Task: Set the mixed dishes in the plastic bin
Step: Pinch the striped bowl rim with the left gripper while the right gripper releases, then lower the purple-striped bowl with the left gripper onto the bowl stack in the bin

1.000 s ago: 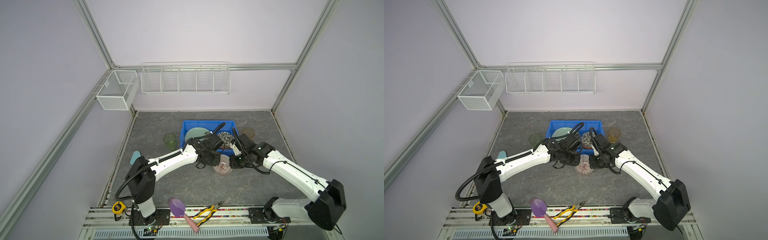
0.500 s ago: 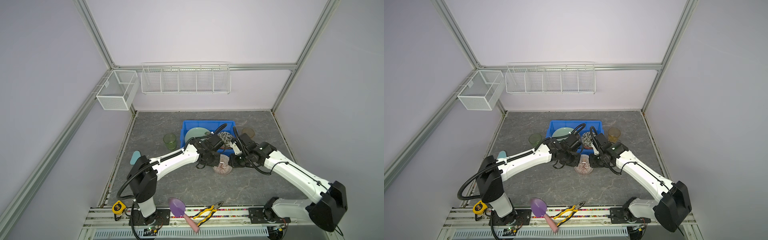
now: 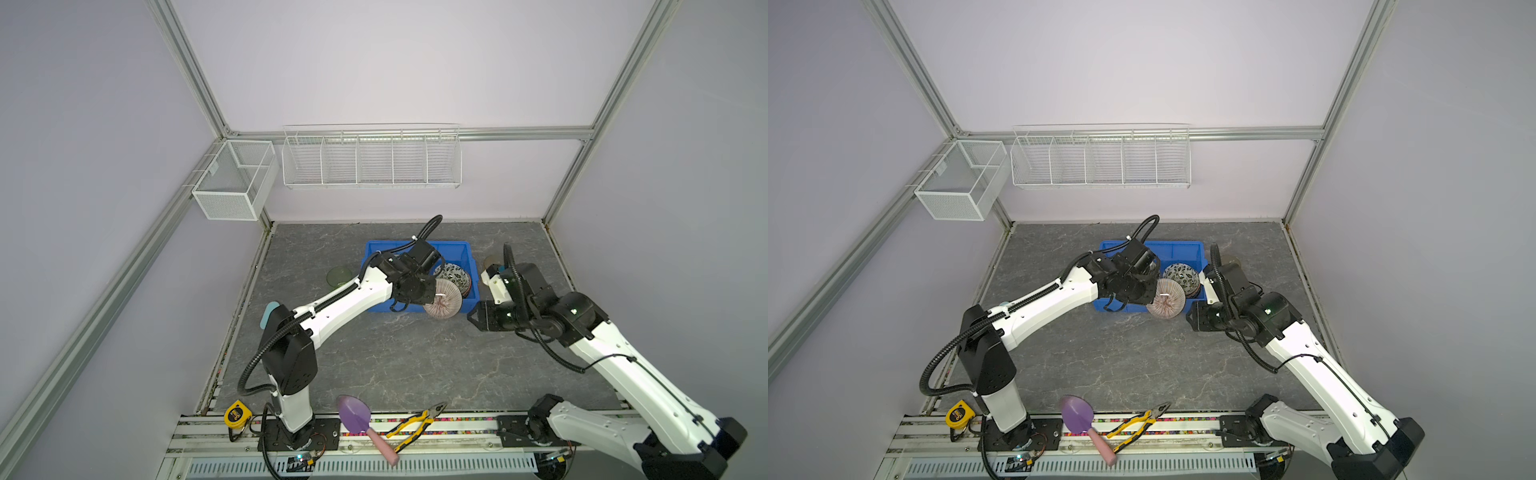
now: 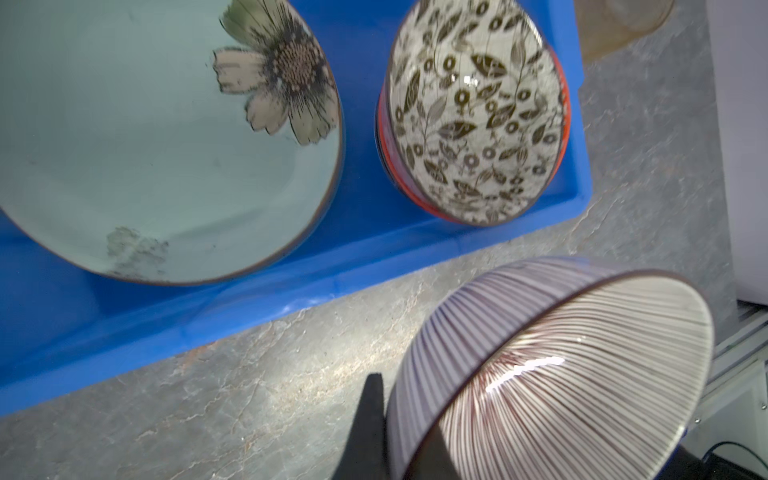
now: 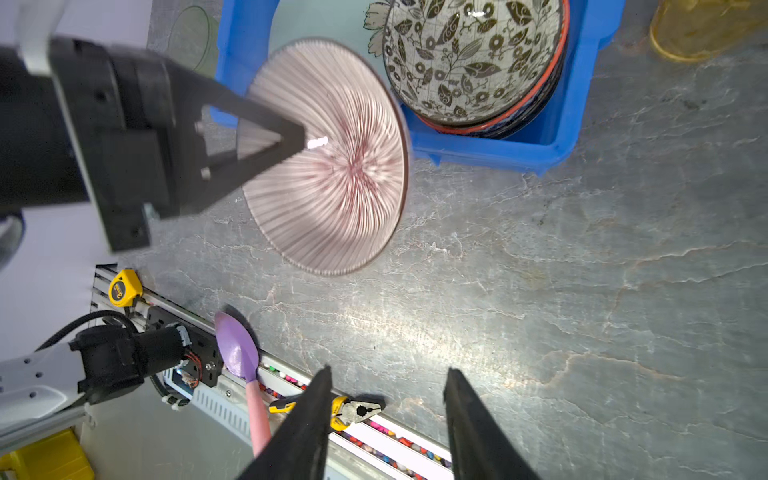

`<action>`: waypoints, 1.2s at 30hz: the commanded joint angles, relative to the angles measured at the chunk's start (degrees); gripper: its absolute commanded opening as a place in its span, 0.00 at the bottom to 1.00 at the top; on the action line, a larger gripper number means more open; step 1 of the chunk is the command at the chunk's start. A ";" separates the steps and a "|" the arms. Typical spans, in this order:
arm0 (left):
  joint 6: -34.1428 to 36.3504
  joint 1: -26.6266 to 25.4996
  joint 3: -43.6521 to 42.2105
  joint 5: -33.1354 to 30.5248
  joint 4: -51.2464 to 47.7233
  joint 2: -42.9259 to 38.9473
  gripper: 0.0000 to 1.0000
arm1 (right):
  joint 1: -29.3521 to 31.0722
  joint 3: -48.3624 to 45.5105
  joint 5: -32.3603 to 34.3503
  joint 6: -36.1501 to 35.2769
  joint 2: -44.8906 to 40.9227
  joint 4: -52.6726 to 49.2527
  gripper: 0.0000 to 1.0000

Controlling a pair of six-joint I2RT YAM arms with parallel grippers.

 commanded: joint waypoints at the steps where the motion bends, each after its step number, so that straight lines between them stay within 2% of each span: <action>1: 2.49 0.38 6.75 -0.31 -0.04 2.77 0.00 | -0.63 -0.64 0.32 0.76 -2.58 -2.08 0.58; 6: 3.92 0.48 15.93 -0.25 -1.23 8.84 0.00 | -0.73 -2.39 -0.09 2.08 -5.69 -2.30 0.70; 11: 4.57 1.01 22.42 -0.95 -3.11 14.93 0.00 | -0.78 -2.41 2.40 2.34 -8.86 -4.70 0.79; 12: 4.59 1.23 23.61 -1.06 -3.56 15.93 0.00 | -0.77 -2.41 2.74 2.41 -9.43 -5.28 0.88; 13: 4.63 1.42 24.68 -1.02 -3.93 17.03 0.00 | -0.73 -2.48 2.99 2.51 -10.07 -5.61 0.89; 20: 5.56 2.47 30.88 -1.97 -6.85 22.48 0.00 | -0.91 -3.61 4.60 3.12 -13.02 -7.51 0.88; 36: 7.11 3.78 33.53 0.48 -5.20 27.68 0.00 | -2.29 -5.31 3.99 1.99 -11.81 -6.29 0.88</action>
